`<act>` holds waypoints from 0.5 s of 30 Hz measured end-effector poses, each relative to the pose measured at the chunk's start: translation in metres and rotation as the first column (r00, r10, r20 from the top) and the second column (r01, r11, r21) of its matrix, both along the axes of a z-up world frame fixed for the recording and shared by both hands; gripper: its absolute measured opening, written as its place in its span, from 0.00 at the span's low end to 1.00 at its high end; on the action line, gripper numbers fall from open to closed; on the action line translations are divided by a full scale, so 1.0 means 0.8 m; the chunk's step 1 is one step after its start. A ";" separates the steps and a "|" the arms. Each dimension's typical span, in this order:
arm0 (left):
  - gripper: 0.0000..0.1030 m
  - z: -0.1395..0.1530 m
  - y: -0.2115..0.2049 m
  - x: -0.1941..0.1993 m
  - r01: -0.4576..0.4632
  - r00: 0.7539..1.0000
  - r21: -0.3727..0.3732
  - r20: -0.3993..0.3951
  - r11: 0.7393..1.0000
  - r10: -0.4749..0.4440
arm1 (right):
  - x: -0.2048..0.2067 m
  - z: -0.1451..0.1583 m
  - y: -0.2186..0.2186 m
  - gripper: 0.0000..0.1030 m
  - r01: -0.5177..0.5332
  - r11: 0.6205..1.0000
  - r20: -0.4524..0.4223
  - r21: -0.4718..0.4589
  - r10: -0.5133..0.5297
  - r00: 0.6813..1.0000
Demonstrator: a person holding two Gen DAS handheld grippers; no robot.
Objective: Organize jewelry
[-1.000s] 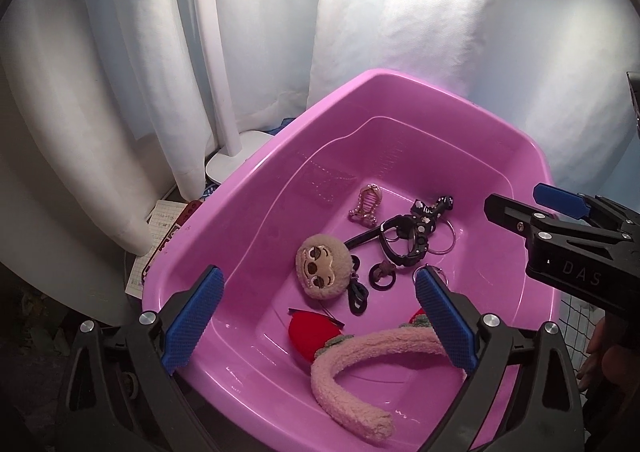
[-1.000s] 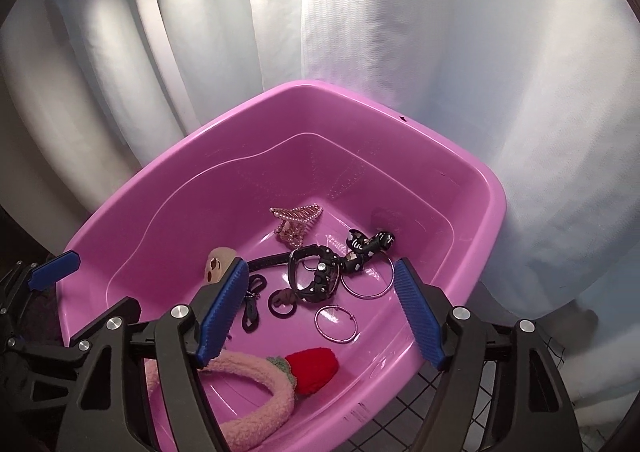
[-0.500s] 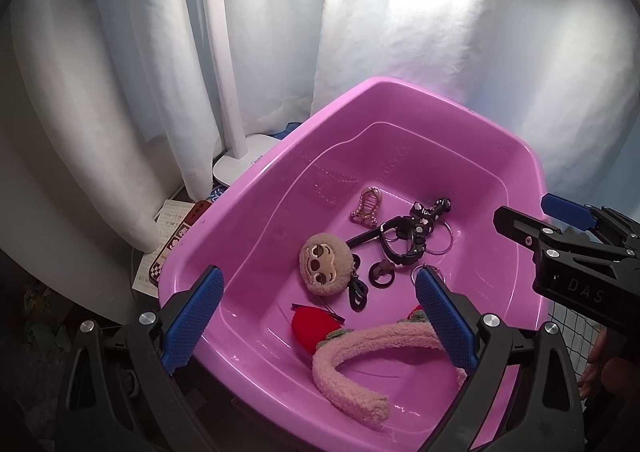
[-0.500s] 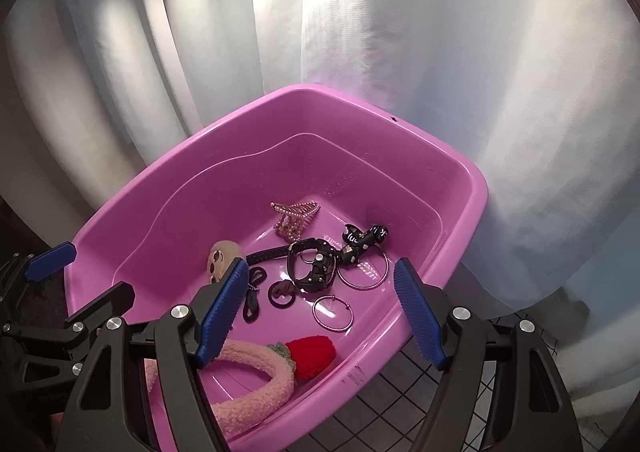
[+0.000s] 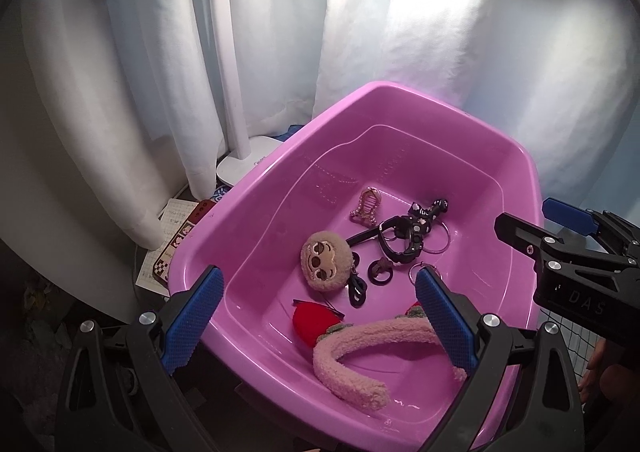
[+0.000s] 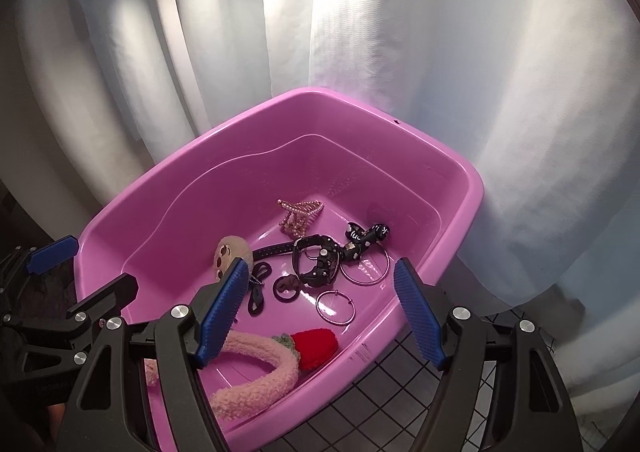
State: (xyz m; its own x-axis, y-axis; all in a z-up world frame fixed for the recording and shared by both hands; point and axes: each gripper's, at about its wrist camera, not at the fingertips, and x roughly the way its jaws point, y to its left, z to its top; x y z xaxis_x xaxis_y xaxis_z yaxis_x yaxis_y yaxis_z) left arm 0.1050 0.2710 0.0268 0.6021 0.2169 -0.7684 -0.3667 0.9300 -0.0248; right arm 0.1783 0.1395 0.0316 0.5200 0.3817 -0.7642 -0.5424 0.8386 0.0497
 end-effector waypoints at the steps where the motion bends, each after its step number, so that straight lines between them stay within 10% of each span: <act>1: 0.92 0.001 0.000 -0.001 0.000 1.000 -0.003 0.002 1.000 0.000 | -0.001 0.001 0.000 0.70 0.000 1.000 0.001 0.000 0.000 1.000; 15: 0.92 0.004 -0.002 -0.006 0.009 1.000 -0.009 0.010 1.000 -0.009 | -0.009 0.006 0.002 0.70 0.000 1.000 0.010 -0.001 0.000 1.000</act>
State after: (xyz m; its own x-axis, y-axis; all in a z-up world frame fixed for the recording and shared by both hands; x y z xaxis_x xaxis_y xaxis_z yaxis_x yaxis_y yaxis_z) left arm 0.1002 0.2696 0.0298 0.6115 0.2047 -0.7643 -0.3583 0.9329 -0.0367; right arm 0.1712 0.1408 0.0360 0.5281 0.3807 -0.7591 -0.5426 0.8389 0.0432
